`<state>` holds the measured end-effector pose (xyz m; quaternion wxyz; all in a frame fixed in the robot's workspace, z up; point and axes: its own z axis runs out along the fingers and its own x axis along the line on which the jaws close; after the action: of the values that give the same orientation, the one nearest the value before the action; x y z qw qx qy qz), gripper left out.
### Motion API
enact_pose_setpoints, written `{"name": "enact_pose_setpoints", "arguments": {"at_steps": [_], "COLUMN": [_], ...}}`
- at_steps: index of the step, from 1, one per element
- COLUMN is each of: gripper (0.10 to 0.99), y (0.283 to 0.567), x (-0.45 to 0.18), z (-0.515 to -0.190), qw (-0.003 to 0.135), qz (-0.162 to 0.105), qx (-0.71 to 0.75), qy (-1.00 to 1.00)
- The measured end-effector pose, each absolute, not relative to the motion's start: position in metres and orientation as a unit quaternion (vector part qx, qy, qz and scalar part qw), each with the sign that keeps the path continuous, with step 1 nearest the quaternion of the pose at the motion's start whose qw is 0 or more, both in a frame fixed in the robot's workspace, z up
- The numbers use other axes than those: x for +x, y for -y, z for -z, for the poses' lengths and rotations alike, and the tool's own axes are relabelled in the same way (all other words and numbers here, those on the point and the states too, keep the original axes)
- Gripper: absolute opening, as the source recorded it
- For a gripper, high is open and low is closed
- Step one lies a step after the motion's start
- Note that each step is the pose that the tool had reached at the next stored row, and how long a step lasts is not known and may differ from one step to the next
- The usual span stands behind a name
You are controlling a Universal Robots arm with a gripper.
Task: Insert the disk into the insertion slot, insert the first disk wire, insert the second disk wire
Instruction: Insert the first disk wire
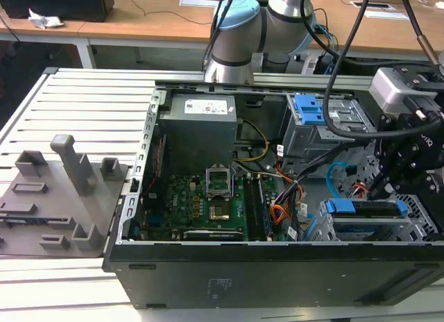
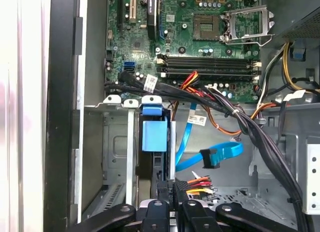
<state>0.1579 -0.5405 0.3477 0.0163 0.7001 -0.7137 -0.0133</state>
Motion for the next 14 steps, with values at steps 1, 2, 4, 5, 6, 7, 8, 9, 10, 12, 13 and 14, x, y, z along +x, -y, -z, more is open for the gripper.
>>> {"name": "enact_pose_setpoints", "arguments": {"at_steps": [1,2,4,5,6,7,8,9,10,12,13,14], "gripper": [0.165,0.165,0.165,0.165,0.165,0.165,0.165,0.165,0.165,0.165,0.165,0.165], "y": [0.5411,0.5426,0.5440,0.5447,0.5451,0.5454,0.5459,0.5460,0.5462,0.5469,0.5473,0.5474], "x": [0.1590,0.1602,0.1614,0.1620,0.1624,0.1627,0.1631,0.1634,0.1640,0.1664,0.1671,0.1671], "z": [-0.3476,-0.3475,-0.3473,-0.3471,-0.3469,-0.3468,-0.3467,-0.3465,-0.3462,-0.3439,-0.3401,-0.3390], "qw": [0.016,0.016,0.017,0.017,0.017,0.017,0.017,0.017,0.017,0.017,0.017,0.018], "qz": [0.013,0.013,0.014,0.014,0.014,0.014,0.014,0.014,0.014,0.014,0.014,0.014], "qx": [0.700,0.700,0.700,0.700,0.700,0.700,0.700,0.700,0.700,0.700,0.700,0.700], "qy": [0.714,0.714,0.714,0.714,0.714,0.714,0.714,0.714,0.714,0.714,0.714,0.714]}}
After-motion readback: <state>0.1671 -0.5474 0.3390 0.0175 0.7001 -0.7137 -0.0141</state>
